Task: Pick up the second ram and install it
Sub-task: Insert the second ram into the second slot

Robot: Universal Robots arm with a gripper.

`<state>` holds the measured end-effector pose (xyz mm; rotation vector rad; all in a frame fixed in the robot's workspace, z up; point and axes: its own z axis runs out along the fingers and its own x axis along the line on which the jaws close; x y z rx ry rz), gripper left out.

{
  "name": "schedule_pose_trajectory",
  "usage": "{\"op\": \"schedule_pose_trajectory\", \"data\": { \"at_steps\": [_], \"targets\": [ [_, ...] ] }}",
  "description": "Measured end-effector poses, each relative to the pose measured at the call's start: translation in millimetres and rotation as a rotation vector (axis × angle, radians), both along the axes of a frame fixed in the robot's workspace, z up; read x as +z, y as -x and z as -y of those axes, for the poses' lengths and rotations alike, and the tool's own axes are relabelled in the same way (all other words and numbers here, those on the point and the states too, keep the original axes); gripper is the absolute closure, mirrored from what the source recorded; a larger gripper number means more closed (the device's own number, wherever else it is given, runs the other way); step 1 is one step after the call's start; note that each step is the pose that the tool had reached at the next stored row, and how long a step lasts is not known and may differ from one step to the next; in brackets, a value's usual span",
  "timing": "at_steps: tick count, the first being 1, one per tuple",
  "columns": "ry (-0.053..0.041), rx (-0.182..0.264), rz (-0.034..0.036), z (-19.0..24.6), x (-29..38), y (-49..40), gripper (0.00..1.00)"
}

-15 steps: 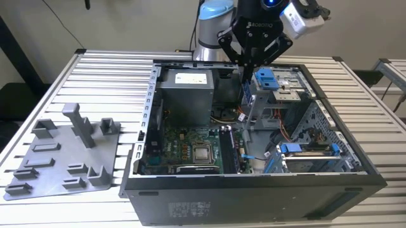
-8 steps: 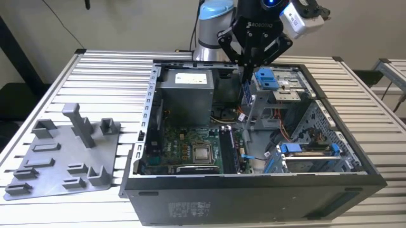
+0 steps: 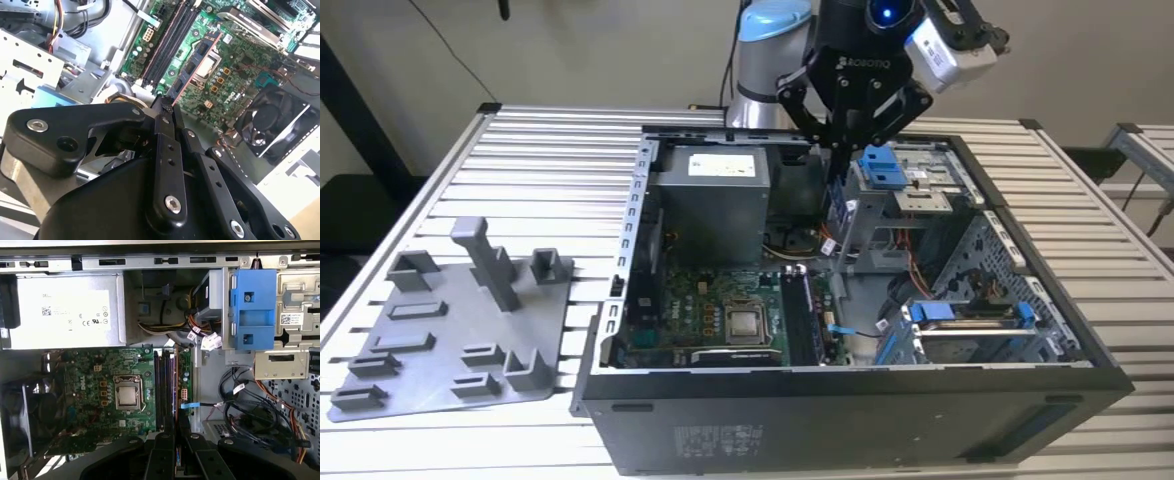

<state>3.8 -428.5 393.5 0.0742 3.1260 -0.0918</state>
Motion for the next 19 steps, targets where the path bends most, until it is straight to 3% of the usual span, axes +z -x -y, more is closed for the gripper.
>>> {"op": "schedule_pose_trajectory", "data": {
  "at_steps": [6,10,16,19],
  "targets": [
    [0.026,0.002,-0.0139,0.1,-2.9,0.1,0.86],
    [0.0222,0.002,-0.0142,1.5,-9.6,0.0,0.86],
    [0.0072,0.002,-0.016,18.3,-16.7,-0.2,0.86],
    [0.0065,0.002,-0.0164,19.1,-21.9,-0.1,0.86]
  ]
}}
